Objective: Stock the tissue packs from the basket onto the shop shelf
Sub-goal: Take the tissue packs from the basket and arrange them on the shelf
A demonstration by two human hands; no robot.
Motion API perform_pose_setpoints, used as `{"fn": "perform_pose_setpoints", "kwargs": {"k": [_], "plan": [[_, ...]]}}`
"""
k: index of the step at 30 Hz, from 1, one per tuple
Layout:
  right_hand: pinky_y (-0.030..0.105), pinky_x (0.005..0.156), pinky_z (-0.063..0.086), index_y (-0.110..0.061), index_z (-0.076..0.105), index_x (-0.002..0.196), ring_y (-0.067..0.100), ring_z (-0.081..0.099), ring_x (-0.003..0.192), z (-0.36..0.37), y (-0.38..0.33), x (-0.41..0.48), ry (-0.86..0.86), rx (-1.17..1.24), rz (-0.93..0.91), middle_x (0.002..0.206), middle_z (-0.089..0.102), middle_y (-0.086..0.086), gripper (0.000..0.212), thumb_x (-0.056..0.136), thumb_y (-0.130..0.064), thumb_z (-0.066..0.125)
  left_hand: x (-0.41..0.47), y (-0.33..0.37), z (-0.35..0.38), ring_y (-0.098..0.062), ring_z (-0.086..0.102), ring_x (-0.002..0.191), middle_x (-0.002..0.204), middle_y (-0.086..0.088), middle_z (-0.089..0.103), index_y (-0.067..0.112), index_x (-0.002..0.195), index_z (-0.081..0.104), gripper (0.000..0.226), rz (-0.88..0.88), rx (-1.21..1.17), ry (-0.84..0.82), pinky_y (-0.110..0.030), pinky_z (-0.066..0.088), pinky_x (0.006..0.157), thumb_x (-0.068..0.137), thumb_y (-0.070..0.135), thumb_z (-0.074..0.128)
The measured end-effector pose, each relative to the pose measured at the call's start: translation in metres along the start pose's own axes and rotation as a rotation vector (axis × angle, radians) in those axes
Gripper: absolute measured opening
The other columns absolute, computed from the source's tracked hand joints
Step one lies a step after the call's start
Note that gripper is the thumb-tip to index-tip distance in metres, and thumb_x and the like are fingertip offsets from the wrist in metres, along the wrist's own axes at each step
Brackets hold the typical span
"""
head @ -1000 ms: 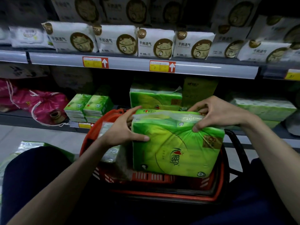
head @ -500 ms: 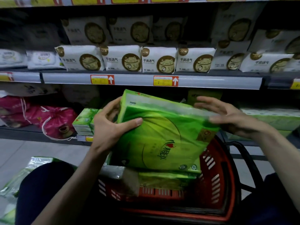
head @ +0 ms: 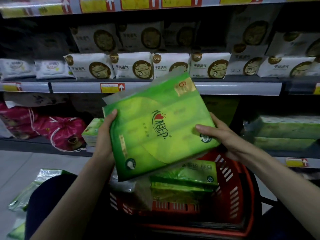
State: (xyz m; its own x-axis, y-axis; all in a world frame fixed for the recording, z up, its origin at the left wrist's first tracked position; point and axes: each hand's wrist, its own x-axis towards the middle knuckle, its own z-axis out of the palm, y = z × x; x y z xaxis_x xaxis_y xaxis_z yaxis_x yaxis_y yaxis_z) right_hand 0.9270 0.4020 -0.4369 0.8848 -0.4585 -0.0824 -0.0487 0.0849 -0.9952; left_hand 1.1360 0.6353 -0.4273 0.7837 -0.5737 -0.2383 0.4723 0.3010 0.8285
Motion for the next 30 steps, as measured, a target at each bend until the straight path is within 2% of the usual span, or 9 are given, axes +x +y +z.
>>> {"fn": "perform_pose_setpoints", "kwargs": {"k": [4,7,9,11,13,18,22,26,30], "plan": [[0.049,0.095,0.059,-0.017,0.065,0.136,0.033,0.078,0.105,0.012,0.025,-0.008,0.092,0.165,0.205,0.124,0.077,0.013,0.069,0.074,-0.040,0.084,0.006,-0.009,-0.015,-0.035,0.073,0.089,0.106,-0.018,0.075,0.010,0.100,0.080,0.053,-0.102,0.006,0.035,-0.048,0.057,0.093,0.090,0.057,0.059],[0.061,0.091,0.060,-0.018,0.075,0.120,0.042,0.075,0.106,0.016,0.036,-0.017,0.140,0.295,0.334,0.114,0.080,0.014,0.043,0.082,-0.037,0.076,0.008,-0.011,-0.024,-0.048,0.061,0.121,0.132,-0.030,0.063,-0.003,0.124,0.072,0.069,-0.186,0.049,0.012,-0.059,0.037,0.117,0.087,0.056,0.062],[0.063,0.091,0.060,-0.018,0.075,0.116,0.043,0.075,0.106,0.016,0.037,-0.022,0.187,0.355,0.349,0.109,0.081,0.014,0.039,0.082,-0.037,0.076,0.008,-0.016,-0.025,-0.047,0.061,0.124,0.138,-0.031,0.061,-0.003,0.135,0.064,0.068,-0.222,0.077,-0.025,-0.058,0.044,0.113,0.091,0.049,0.061],[0.064,0.093,0.059,-0.018,0.075,0.116,0.043,0.074,0.106,0.013,0.037,-0.025,0.207,0.370,0.344,0.109,0.081,0.014,0.039,0.081,-0.036,0.075,0.009,-0.020,-0.022,-0.037,0.074,0.099,0.120,-0.024,0.073,0.000,0.131,0.066,0.051,-0.230,0.147,-0.043,-0.048,0.062,0.087,0.099,0.039,0.055],[0.065,0.094,0.058,-0.018,0.074,0.118,0.042,0.075,0.105,0.010,0.037,-0.026,0.199,0.364,0.322,0.113,0.080,0.014,0.038,0.084,-0.035,0.073,0.006,-0.020,-0.016,-0.034,0.077,0.094,0.115,-0.020,0.076,0.003,0.126,0.067,0.043,-0.275,0.232,-0.113,-0.042,0.065,0.074,0.103,0.034,0.051],[0.069,0.098,0.055,-0.014,0.072,0.125,0.042,0.075,0.108,0.010,0.041,-0.024,0.197,0.354,0.310,0.118,0.079,0.015,0.039,0.090,-0.031,0.069,0.006,-0.015,-0.018,-0.037,0.074,0.108,0.124,-0.020,0.073,0.008,0.134,0.065,0.048,-0.441,0.429,-0.214,-0.055,0.062,0.086,0.096,0.038,0.060],[0.067,0.096,0.056,-0.014,0.072,0.127,0.042,0.075,0.107,0.010,0.039,-0.018,0.213,0.367,0.284,0.119,0.078,0.015,0.046,0.085,-0.033,0.071,0.018,-0.003,-0.028,-0.047,0.064,0.122,0.130,-0.019,0.070,0.020,0.128,0.072,0.051,-0.606,0.623,-0.303,-0.082,0.038,0.099,0.087,0.052,0.074],[0.063,0.091,0.060,-0.015,0.072,0.126,0.044,0.076,0.104,0.004,0.033,-0.003,0.258,0.408,0.265,0.118,0.079,0.016,0.049,0.081,-0.034,0.075,0.039,0.007,-0.015,-0.044,0.064,0.124,0.131,-0.019,0.070,0.015,0.133,0.069,0.070,-0.553,0.643,-0.310,-0.073,0.038,0.107,0.073,0.048,0.086],[0.063,0.086,0.062,-0.019,0.073,0.121,0.040,0.078,0.098,-0.004,0.025,0.021,0.307,0.423,0.235,0.109,0.081,0.013,0.038,0.085,-0.032,0.075,0.061,0.006,0.006,-0.040,0.065,0.124,0.126,-0.019,0.072,0.011,0.130,0.070,0.052,-0.387,0.557,-0.247,-0.066,0.045,0.107,0.087,0.040,0.073]]}}
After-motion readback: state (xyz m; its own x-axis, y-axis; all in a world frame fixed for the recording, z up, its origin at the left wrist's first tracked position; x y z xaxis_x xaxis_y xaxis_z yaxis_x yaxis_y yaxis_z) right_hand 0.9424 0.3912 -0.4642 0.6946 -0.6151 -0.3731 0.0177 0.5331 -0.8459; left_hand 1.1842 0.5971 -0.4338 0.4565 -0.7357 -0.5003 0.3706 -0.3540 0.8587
